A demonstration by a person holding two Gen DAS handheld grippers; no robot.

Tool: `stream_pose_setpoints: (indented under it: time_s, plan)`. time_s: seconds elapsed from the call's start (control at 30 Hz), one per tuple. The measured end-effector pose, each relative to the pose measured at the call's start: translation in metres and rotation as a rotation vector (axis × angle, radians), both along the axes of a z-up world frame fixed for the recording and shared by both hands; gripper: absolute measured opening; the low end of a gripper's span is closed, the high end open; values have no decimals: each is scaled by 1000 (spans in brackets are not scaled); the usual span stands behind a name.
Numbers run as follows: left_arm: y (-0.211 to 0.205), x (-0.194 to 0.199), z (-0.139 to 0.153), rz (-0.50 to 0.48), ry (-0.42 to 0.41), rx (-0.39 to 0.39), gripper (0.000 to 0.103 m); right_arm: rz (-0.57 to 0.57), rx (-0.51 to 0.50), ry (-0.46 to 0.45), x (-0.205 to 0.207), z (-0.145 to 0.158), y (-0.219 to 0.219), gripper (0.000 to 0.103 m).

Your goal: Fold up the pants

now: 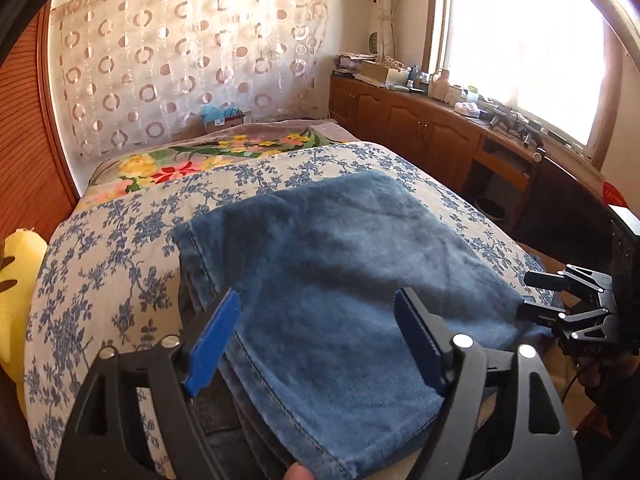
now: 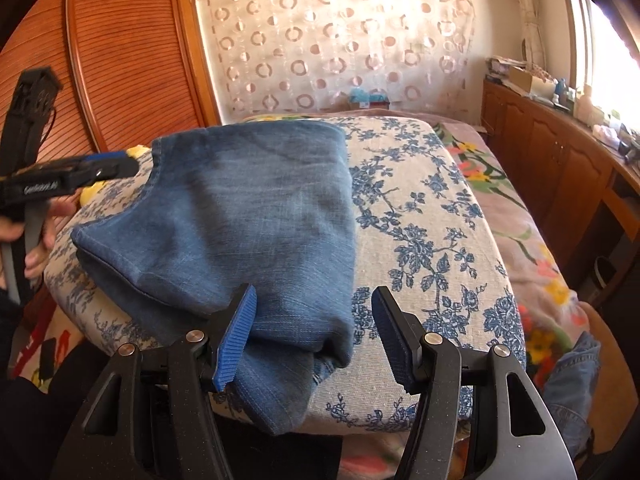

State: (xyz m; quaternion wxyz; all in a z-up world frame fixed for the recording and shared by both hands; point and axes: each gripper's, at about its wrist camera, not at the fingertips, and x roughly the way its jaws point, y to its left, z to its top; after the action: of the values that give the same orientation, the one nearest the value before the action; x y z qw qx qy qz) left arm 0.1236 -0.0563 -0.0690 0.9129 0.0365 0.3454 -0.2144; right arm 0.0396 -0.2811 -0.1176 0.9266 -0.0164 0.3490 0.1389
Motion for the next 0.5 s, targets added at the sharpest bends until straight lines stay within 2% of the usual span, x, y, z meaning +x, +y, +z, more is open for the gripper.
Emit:
stream_pose_setpoints:
  time_s: [0.23,0.5]
  plan:
    - [5,-11,-15,13,24,-1,81,-15,4,4,1,-1,-3,61]
    - [4,-21,-36,4,60,59,81,-23,2,4,5,-3,-3,61]
